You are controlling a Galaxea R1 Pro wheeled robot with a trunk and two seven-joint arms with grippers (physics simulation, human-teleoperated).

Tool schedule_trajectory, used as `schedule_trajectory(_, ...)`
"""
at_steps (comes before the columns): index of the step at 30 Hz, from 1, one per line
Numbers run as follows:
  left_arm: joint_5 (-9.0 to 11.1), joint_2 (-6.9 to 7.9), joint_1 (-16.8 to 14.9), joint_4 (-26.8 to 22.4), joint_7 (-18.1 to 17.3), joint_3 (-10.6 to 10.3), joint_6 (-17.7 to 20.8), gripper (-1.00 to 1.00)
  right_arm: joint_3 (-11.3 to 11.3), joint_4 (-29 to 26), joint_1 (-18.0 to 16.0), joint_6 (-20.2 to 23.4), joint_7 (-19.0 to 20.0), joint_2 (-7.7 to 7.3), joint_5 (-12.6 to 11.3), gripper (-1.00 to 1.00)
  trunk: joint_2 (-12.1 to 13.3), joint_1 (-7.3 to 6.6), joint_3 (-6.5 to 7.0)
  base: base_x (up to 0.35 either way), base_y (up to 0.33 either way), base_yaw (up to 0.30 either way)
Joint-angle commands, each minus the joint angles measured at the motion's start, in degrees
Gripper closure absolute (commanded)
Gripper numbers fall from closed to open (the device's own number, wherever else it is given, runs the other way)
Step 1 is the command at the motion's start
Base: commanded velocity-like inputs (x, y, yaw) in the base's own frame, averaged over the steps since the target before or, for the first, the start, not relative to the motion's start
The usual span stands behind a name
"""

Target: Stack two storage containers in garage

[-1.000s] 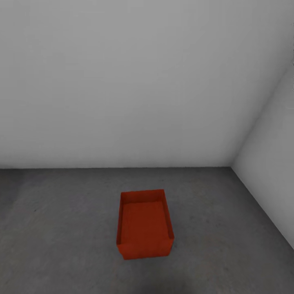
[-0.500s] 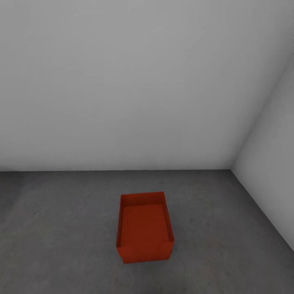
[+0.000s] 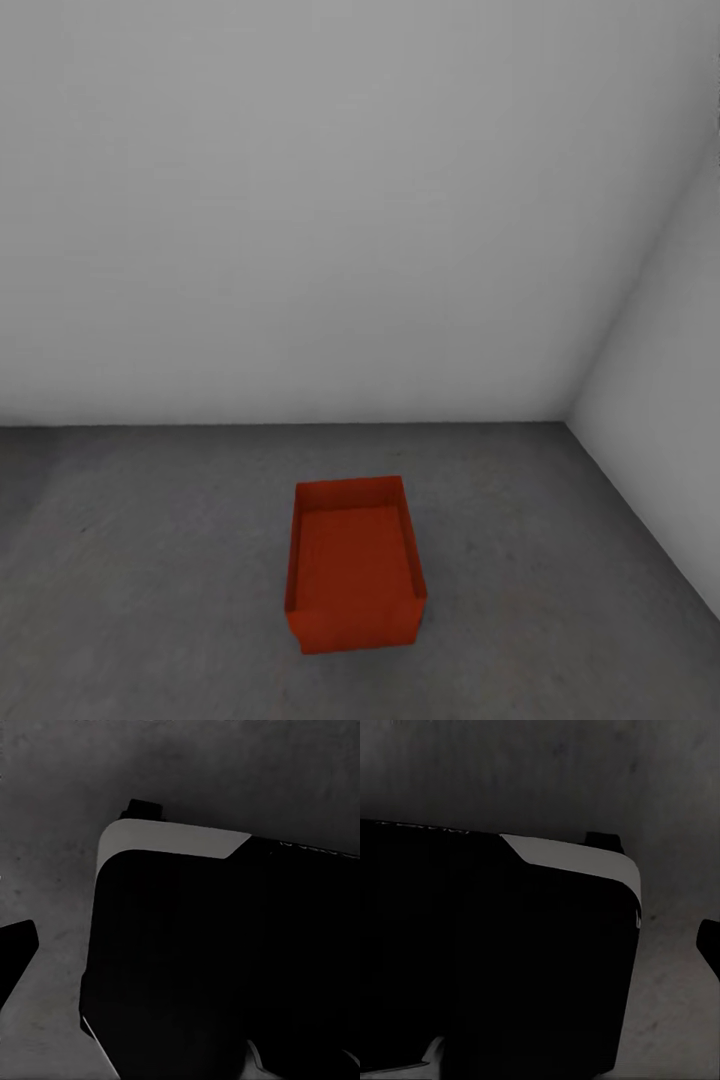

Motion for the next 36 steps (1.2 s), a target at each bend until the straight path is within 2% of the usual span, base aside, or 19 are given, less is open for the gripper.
schedule_trajectory(1, 0.4, 0.13, 0.1, 0.0, -0.1, -0.1, 0.1, -1.00, 0.4, 0.2, 0.2, -0.3, 0.7, -0.01, -0.6, -1.00, 0.0, 0.00, 0.04, 0.000, 0.000, -0.005)
schedule_trajectory(4, 0.4, 0.50, 0.5, 0.0, -1.0, -0.1, 0.1, -1.00, 0.4, 0.3, 0.4, -0.3, 1.5, -0.16, -0.5, -1.00, 0.0, 0.00, 0.30, 0.000, 0.000, -0.042)
schedule_trajectory(8, 0.4, 1.83, 0.7, 0.0, -5.4, -0.1, 0.2, -1.00, 0.4, 0.3, 0.5, 0.0, 4.5, -0.56, -0.5, -1.00, 0.0, 0.00, 0.63, 0.000, 0.000, -0.076)
schedule_trajectory(11, 0.4, 2.36, 0.8, 0.0, -6.8, -0.1, 0.3, -1.00, 0.4, 0.3, 0.6, 0.2, 5.7, -0.82, -0.6, -1.00, 0.0, 0.00, 0.87, 0.000, 0.000, -0.087)
schedule_trajectory(36, 0.5, 2.77, 0.9, 0.0, -7.4, -0.1, 0.1, -1.00, 0.3, 0.3, 0.8, 0.0, 5.5, -1.01, -0.6, -1.00, 0.0, 0.00, 2.44, 0.000, 0.000, -0.082)
